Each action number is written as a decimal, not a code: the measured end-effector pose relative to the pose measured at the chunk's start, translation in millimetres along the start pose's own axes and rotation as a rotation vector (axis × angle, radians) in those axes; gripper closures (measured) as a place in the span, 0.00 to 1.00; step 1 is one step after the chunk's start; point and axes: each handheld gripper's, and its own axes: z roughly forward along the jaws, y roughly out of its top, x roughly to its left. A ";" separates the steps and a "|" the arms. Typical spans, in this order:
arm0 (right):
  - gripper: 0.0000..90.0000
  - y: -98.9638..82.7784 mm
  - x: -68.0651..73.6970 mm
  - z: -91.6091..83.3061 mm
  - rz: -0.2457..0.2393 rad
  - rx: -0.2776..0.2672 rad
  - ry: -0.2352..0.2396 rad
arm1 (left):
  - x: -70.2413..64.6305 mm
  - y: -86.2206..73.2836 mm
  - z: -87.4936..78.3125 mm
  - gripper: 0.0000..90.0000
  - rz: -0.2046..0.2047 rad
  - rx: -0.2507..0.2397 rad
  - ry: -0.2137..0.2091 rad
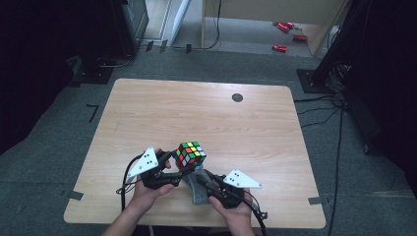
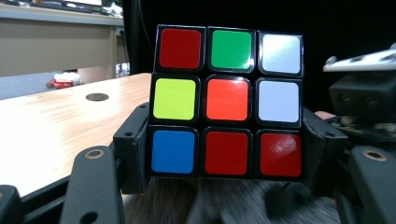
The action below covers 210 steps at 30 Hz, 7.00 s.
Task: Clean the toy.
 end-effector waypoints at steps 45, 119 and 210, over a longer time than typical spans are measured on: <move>0.81 38.6 -30.5 -45.9 0.063 -0.249 0.110 | 0.2 -10.9 10.3 0.38 0.081 0.135 0.009; 0.28 5.3 -2.6 -5.2 -0.575 -0.104 -0.065 | 4.8 -5.5 20.5 0.38 -0.172 0.213 -0.077; 0.31 44.8 -32.8 -37.3 -0.060 -0.051 -0.042 | -24.6 -28.5 27.1 0.37 0.464 0.272 0.146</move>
